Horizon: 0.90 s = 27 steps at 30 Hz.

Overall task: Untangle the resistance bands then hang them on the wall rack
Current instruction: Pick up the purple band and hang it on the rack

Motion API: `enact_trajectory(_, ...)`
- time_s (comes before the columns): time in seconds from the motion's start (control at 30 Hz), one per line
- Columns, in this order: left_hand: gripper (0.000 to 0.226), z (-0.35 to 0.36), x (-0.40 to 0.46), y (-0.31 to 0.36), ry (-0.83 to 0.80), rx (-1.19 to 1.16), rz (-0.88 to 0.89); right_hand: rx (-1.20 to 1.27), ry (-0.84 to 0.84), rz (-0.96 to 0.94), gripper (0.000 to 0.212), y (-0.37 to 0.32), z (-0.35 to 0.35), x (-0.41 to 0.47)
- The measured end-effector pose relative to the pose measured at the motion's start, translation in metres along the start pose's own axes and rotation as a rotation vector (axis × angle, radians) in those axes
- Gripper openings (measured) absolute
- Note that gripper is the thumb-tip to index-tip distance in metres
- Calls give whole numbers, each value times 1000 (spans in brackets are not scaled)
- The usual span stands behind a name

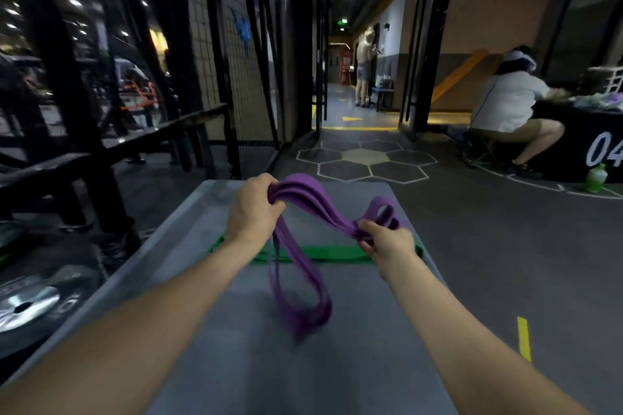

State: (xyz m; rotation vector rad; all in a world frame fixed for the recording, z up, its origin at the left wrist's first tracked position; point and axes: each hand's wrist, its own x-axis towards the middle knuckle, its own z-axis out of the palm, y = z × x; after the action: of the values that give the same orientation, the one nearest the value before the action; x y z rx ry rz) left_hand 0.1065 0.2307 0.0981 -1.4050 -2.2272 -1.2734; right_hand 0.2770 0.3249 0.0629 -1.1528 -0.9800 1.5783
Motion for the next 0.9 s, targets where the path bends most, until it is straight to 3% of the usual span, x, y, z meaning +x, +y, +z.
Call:
enact_trajectory(0.1, 24, -43, 3, -2, -22, 146, 44, -26, -121, 101, 24, 0, 15, -31)
enact_trajectory(0.17, 26, -69, 3, -6, -71, 269, 98, -230, -112, 47, 54, 2, 26, -48)
enact_trajectory(0.23, 29, -94, 2, -10, -112, 377, 149, -592, -85, -58, 83, 1, 37, -68)
enact_trajectory(0.3, 29, -115, 0, -12, -147, 434, 179, -918, -60, -200, 88, -6, 50, -93)
enact_trajectory(0.5, 22, -164, -9, -11, -269, 616, 239, -1165, -36, -694, 103, -21, 108, -153)
enact_trajectory(0.57, 16, -174, -14, -11, -260, 636, 244, -1171, -167, -867, 89, -24, 125, -165)
enact_trajectory(0.67, 12, -187, -16, -12, -236, 637, 263, -1175, -450, -995, 48, -21, 147, -182)
enact_trajectory(0.8, 11, -213, -18, -10, -223, 606, 263, -1143, -312, -1188, 22, -15, 166, -196)
enact_trajectory(0.9, 16, -232, -23, -15, -125, 507, 238, -1120, -238, -1338, 22, -23, 181, -202)
